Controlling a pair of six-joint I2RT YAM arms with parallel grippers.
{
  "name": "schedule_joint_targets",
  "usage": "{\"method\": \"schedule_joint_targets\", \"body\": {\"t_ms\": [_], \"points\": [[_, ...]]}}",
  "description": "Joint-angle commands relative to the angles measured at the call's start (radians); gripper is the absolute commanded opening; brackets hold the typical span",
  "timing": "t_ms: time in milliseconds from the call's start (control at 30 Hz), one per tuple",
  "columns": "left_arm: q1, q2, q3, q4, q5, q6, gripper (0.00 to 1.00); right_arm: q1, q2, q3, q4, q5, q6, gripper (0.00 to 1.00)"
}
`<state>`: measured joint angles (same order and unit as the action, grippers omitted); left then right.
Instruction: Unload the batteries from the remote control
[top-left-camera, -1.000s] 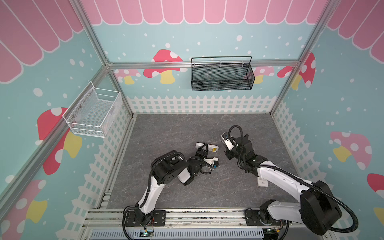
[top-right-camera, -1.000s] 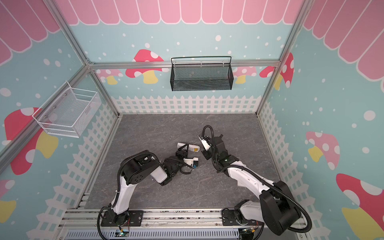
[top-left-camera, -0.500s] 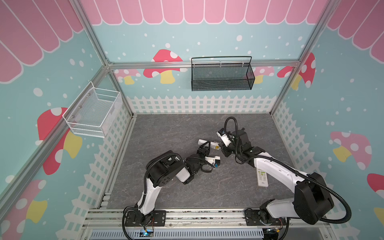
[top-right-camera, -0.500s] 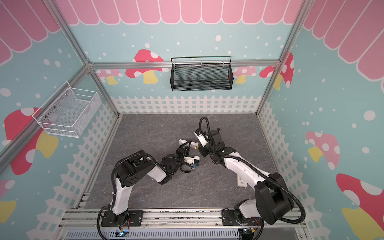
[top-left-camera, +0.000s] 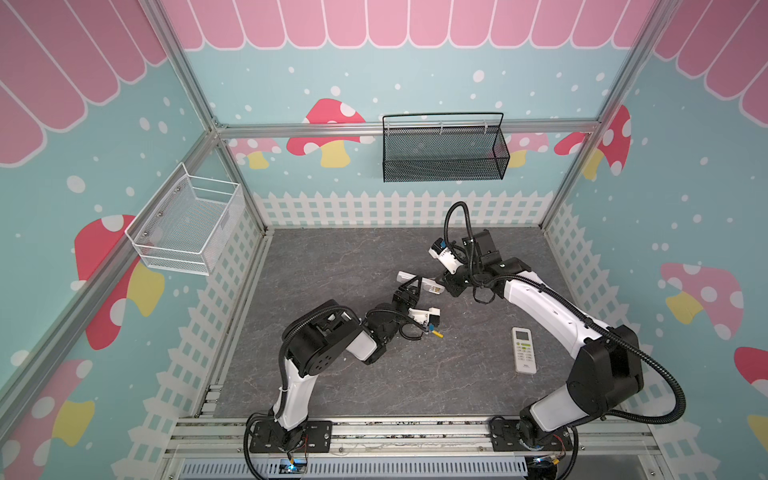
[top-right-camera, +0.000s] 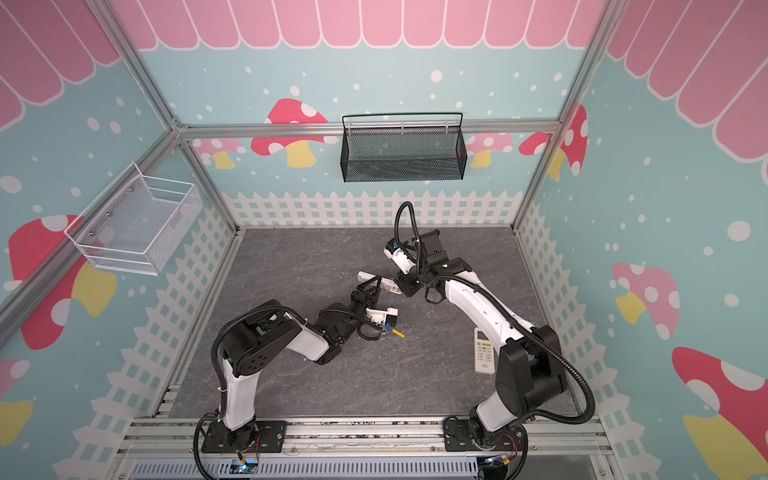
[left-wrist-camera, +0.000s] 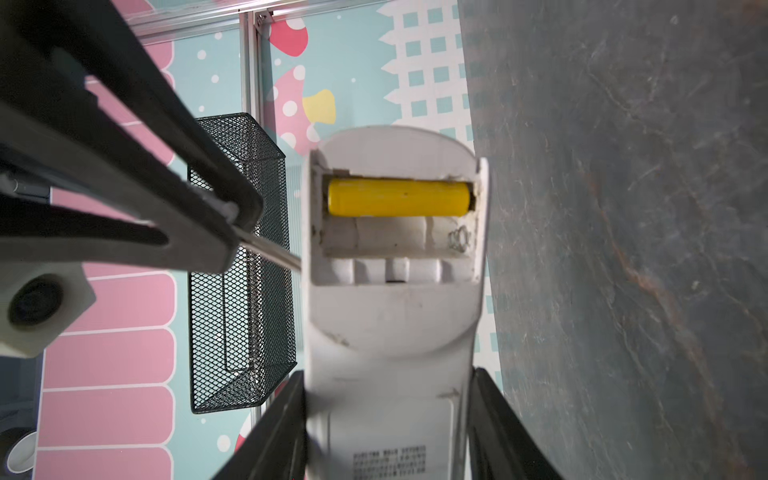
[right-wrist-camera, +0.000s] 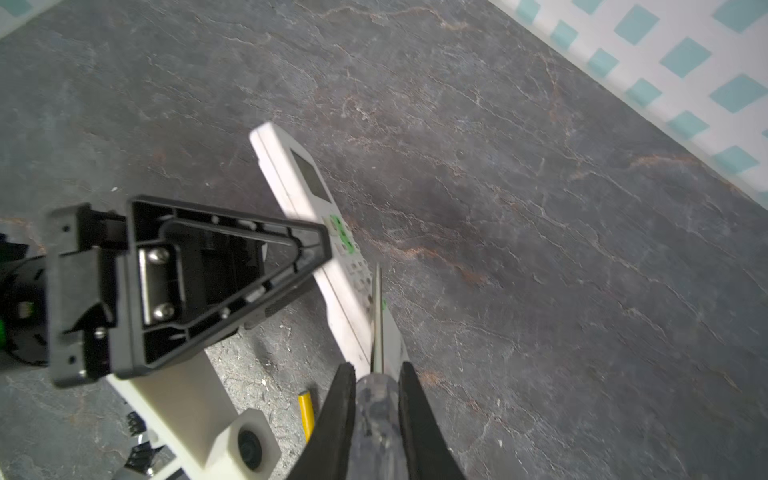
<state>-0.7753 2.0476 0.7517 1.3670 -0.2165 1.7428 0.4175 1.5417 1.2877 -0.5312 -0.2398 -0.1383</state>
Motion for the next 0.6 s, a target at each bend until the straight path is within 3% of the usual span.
{"method": "schedule_joint_targets", "body": {"t_ms": [0,167,400,467,567], "points": [[0.007,0.002,0.016,0.042,-0.023,0.049,0.0,-0.022,-0.096,-0.031,0.049,0.123,0.035,0.0],[0.011,-0.048,0.067,-0.171,-0.148,-0.033,0.0,-0.049,-0.252,-0.182,0.208,0.233,0.145,0.0],[0.01,-0.172,0.201,-0.625,-0.288,-0.207,0.0,-0.052,-0.38,-0.344,0.258,0.212,0.213,0.0],[0.01,-0.204,0.233,-0.74,-0.341,-0.28,0.0,-0.052,-0.421,-0.379,0.261,0.152,0.216,0.0],[0.023,-0.256,0.3,-1.019,-0.412,-0.462,0.0,-0.051,-0.471,-0.419,0.226,-0.146,0.143,0.0]]}}
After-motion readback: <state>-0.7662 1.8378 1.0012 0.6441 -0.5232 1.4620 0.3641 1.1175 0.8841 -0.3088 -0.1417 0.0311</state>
